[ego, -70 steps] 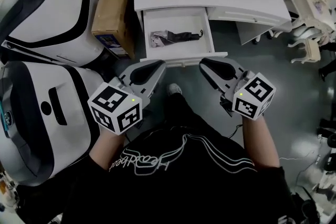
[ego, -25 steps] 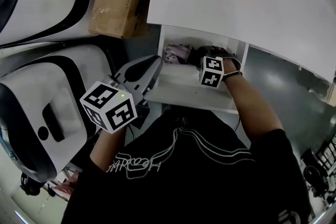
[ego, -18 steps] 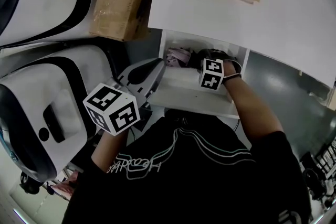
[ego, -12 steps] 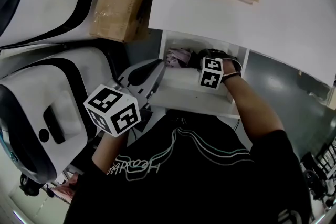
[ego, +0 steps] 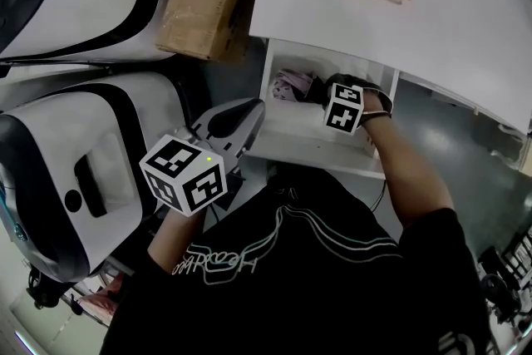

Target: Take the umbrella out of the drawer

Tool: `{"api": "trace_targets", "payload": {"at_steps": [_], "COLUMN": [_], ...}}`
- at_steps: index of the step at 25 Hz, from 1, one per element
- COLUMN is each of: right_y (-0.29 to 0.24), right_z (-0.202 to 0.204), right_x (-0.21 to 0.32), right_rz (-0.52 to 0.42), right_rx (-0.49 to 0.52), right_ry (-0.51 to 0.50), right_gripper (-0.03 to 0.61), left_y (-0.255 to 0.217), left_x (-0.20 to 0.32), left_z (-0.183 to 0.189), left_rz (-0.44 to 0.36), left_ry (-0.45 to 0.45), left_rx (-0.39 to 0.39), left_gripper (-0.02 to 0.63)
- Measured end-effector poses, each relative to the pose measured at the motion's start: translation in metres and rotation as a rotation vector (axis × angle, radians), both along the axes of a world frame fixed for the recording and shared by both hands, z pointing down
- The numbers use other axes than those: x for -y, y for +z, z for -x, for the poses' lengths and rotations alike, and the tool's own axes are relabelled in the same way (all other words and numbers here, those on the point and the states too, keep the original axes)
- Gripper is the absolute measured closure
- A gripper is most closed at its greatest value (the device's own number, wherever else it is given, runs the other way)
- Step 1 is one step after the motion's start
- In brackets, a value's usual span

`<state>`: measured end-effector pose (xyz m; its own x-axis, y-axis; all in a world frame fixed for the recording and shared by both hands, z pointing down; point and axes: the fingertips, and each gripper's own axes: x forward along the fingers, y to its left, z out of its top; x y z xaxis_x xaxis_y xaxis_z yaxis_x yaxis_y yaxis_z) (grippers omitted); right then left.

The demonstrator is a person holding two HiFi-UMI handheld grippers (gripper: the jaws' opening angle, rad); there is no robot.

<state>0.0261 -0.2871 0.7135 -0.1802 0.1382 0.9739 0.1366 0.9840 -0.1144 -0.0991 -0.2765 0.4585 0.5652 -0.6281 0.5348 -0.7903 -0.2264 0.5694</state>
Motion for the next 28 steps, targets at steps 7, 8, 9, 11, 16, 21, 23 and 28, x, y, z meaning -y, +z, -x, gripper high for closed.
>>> {"api": "trace_targets", "payload": {"at_steps": [7, 8, 9, 11, 16, 21, 23, 28], "right_y": [-0.057, -0.067, -0.08, -0.107, -0.186, -0.272, -0.3, -0.348], "right_z": [-0.016, -0.018, -0.02, -0.021, -0.02, -0.024, -0.027, -0.038], "right_x": [-0.008, -0.011, -0.017, -0.03, -0.072, -0.11, -0.13, -0.185], "right_rz": [-0.078, -0.093, -0.105, -0.127, -0.186, -0.23, -0.239, -0.273], "right_rx": [0.034, 0.046, 0.062, 0.104, 0.285, 0.532, 0.616, 0.78], "right_ry": [0.09, 0.113, 0.138, 0.196, 0.394, 0.613, 0.678, 0.823], "right_gripper": [0.362, 0.362, 0.362, 0.362, 0.362, 0.362, 0.362, 0.362], "left_y": [-0.019, -0.024, -0.029, -0.039, -0.063, -0.104, -0.121, -0.155], "left_x": [-0.027, -0.033, -0.04, -0.058, -0.11, -0.152, -0.174, -0.224], "left_z": [-0.007, -0.009, -0.011, -0.013, -0.02, -0.035, -0.042, -0.053], "left_rz": [-0.048, -0.06, -0.07, -0.088, -0.117, -0.204, -0.24, -0.306], "left_ry": [0.014, 0.019, 0.025, 0.038, 0.055, 0.095, 0.118, 0.159], "left_rx": [-0.018, -0.021, -0.022, -0.019, -0.023, -0.013, -0.005, 0.003], "left_gripper": [0.592, 0.592, 0.591, 0.592, 0.592, 0.592, 0.592, 0.592]}}
